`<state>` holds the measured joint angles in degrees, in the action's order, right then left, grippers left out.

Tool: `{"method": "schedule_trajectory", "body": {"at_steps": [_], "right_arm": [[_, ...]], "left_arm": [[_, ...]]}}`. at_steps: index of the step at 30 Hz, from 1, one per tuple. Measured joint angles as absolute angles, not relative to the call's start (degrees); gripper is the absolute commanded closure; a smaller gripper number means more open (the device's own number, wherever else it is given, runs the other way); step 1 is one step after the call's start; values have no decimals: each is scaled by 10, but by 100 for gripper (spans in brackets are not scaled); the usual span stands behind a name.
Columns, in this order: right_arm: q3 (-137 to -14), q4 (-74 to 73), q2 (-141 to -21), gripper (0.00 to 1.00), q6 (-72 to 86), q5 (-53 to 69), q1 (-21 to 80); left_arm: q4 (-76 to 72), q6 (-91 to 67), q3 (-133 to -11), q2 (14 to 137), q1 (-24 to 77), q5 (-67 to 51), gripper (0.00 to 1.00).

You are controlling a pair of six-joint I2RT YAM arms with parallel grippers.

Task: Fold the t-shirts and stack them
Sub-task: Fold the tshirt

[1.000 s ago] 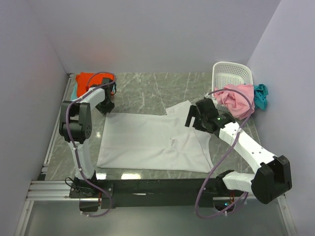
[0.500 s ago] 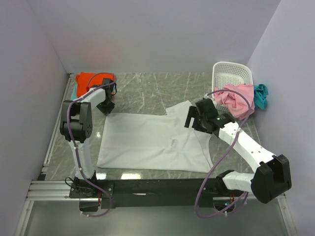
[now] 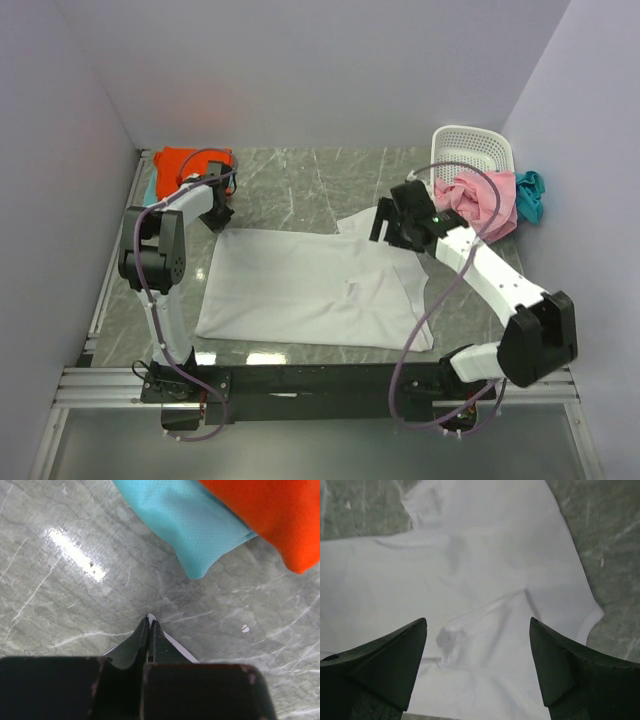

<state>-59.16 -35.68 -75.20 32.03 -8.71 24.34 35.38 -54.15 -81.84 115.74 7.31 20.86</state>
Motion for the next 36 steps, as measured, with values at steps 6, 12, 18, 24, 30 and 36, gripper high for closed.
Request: {"method": "schedule_trajectory", "body": {"at_steps": [6, 12, 18, 24, 30, 36], "right_arm": [[-733, -355, -879, 14, 312, -92, 211], [-918, -382, -1056, 21, 302, -111, 177], [-1079, -410, -1224, 26, 287, -116, 161], [-1150, -444, -1309, 30, 272, -117, 156], [-1197, -447, -1363, 35, 258, -110, 152], [-1198, -448, -1376, 44, 249, -102, 149]], "left_arm": [[321, -530, -781, 1133, 73, 202, 99], [322, -518, -776, 1129, 73, 199, 99], [321, -516, -776, 1129, 72, 200, 99], [327, -518, -776, 1129, 64, 213, 99], [329, -518, -776, 1129, 57, 213, 99], [335, -518, -778, 1129, 57, 213, 99]]}}
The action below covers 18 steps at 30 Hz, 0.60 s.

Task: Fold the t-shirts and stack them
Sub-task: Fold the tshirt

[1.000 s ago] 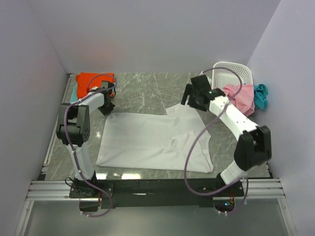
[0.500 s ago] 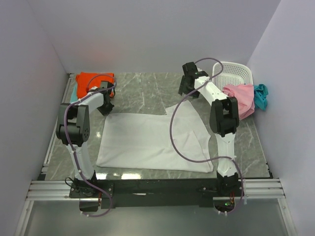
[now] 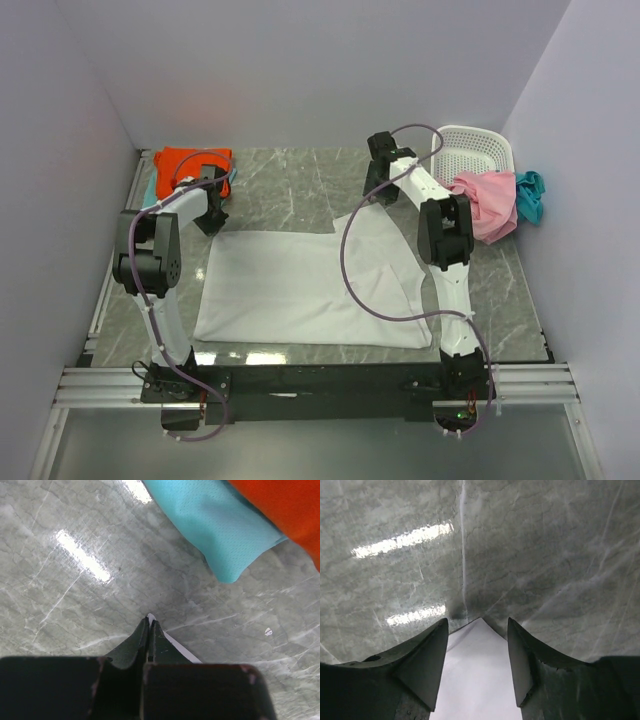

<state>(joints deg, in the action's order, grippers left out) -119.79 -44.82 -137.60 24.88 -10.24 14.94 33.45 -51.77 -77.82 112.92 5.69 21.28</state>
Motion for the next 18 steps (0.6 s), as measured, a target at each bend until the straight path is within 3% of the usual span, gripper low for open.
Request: {"method": "schedule_trajectory", "body": {"at_steps": [5, 9, 18], "right_arm": [[-1208, -451, -1393, 50, 239, -95, 150], [-1218, -453, -1399, 100, 226, -94, 150], [-1218, -453, -1399, 100, 214, -86, 149]], "left_arm": [[338, -518, -779, 1129, 57, 213, 99], [342, -518, -781, 1130, 57, 213, 99], [353, -519, -790, 1134, 57, 208, 99]]}}
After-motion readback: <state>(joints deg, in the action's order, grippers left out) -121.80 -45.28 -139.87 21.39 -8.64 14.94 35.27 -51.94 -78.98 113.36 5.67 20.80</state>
